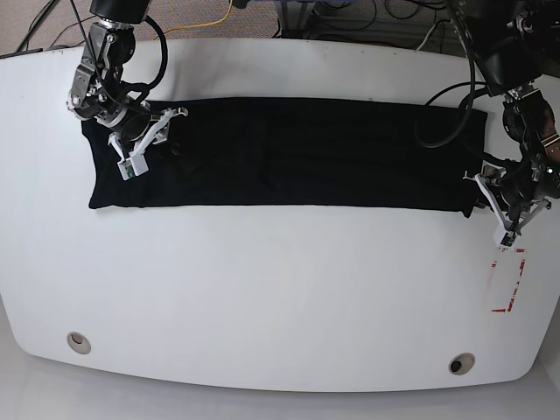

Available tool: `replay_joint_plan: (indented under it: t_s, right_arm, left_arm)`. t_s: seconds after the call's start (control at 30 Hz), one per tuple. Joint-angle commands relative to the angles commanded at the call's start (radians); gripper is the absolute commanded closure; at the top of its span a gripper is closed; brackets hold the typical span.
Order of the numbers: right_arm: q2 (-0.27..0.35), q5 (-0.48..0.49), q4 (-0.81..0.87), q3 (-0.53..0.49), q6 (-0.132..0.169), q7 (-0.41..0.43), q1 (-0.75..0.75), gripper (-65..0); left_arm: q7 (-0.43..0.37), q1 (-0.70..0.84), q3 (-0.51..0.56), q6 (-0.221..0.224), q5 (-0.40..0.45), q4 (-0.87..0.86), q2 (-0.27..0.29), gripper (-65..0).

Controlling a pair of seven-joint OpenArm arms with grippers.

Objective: Layout the t-shirt on the table in an organized manner, then fold the t-shirt properly
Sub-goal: 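Release the left gripper and move it to the folded band's corner, then grasp the band corner with the left gripper and pull it taut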

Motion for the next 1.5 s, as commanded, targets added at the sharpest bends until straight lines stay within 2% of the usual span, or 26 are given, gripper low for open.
replay_joint_plan:
  t_s: [0.17,0.37,0.43,0.6,0.8,1.3,1.5]
  right_arm:
    - [0.0,0.0,0.0,-0.003,0.0,0.0,0.0,-18.9]
    - [-0.002,0.0,0.0,-0.003,0.0,0.0,0.002,-18.9]
    - [-0.003,0.0,0.0,-0.003,0.0,0.0,0.002,-18.9]
    - [-0.003,0.0,0.0,-0.003,0.0,0.0,0.009,-18.9]
    - [-0.003,0.0,0.0,-0.003,0.0,0.0,0.015,-18.9]
    - [-0.003,0.0,-0.003,-0.003,0.0,0.0,0.031,-18.9]
    - [-0.003,0.0,-0.003,-0.002,0.0,0.0,0.031,-18.9]
  left_arm:
    - [-0.028,-0.029,0.005,0.0,0.0,-0.068,0.0,-20.6]
    - [-0.035,-0.057,0.005,0.0,-0.002,-0.124,0.002,-31.7]
    - [-0.04,-0.057,0.005,0.0,-0.003,-0.13,0.002,-32.9]
    - [-0.077,-0.057,0.043,0.0,0.0,-0.138,0.002,-33.2]
    - [-0.084,-0.057,0.089,0.0,0.0,-0.198,-0.002,-33.2]
    - [-0.095,-0.048,0.091,0.0,0.002,-0.224,-0.003,-33.2]
    - [-0.101,-0.048,0.091,0.01,0.002,-0.226,-0.028,-33.1]
